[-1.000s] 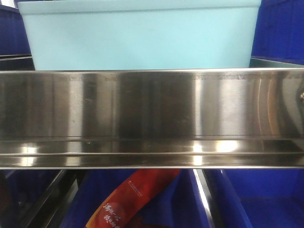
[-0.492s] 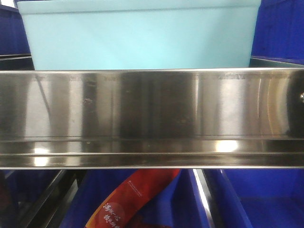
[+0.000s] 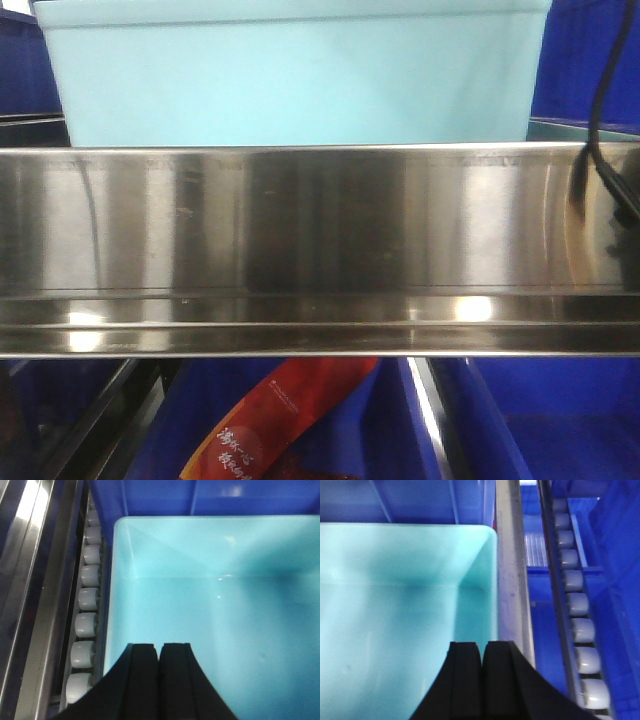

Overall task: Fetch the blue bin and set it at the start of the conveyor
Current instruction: 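Close both grippers on the light-blue bin's opposite side walls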

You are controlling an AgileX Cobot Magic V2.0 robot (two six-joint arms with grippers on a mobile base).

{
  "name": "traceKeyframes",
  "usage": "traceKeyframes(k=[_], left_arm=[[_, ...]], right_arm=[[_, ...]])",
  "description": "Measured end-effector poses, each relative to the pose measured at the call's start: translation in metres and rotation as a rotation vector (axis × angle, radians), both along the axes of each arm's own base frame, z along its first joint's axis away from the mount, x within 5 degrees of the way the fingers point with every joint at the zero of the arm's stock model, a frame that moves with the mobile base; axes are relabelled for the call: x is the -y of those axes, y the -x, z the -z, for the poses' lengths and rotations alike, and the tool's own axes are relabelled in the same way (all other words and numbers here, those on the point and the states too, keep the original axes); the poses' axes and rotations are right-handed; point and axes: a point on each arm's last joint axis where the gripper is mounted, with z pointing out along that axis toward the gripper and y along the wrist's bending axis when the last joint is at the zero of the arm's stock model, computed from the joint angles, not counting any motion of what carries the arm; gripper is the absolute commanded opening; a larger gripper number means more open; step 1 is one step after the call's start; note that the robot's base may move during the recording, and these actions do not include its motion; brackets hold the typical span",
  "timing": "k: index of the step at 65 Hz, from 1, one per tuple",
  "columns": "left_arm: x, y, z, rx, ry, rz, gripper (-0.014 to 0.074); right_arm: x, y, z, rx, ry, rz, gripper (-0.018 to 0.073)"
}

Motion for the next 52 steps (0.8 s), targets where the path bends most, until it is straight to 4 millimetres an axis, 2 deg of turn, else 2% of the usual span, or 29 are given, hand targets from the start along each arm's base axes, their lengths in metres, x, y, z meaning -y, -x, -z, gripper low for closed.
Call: traceKeyframes(k=[6, 11, 22, 31, 52], left_arm=[[-0.009, -0.006, 0.003, -0.017, 0.018, -0.028, 0.0239], [-0.015, -0.010, 0.006, -0.032, 0.032, -0.041, 0.0333], [-0.028, -0.018, 0.012, -0.063, 0.049, -0.054, 0.0328], [-0.028, -0.024, 0.021, -0.101, 0.057, -0.012, 0.0326], [-0.020, -0.044, 0.054, -0.174, 0.040, 0.000, 0.0326]], right_arm=[[-0.003, -0.006, 0.002, -0.006, -0.006, 0.000, 0.0144], [-0.004, -0.010, 0.005, -0.018, -0.023, 0.001, 0.0219], [0.005, -0.019, 0.015, -0.079, -0.099, -0.011, 0.0237], [0.020, -0.030, 0.025, -0.109, -0.100, 0.006, 0.0237], [0.017, -0.043, 0.048, -0.171, -0.077, -0.010, 0.0234]])
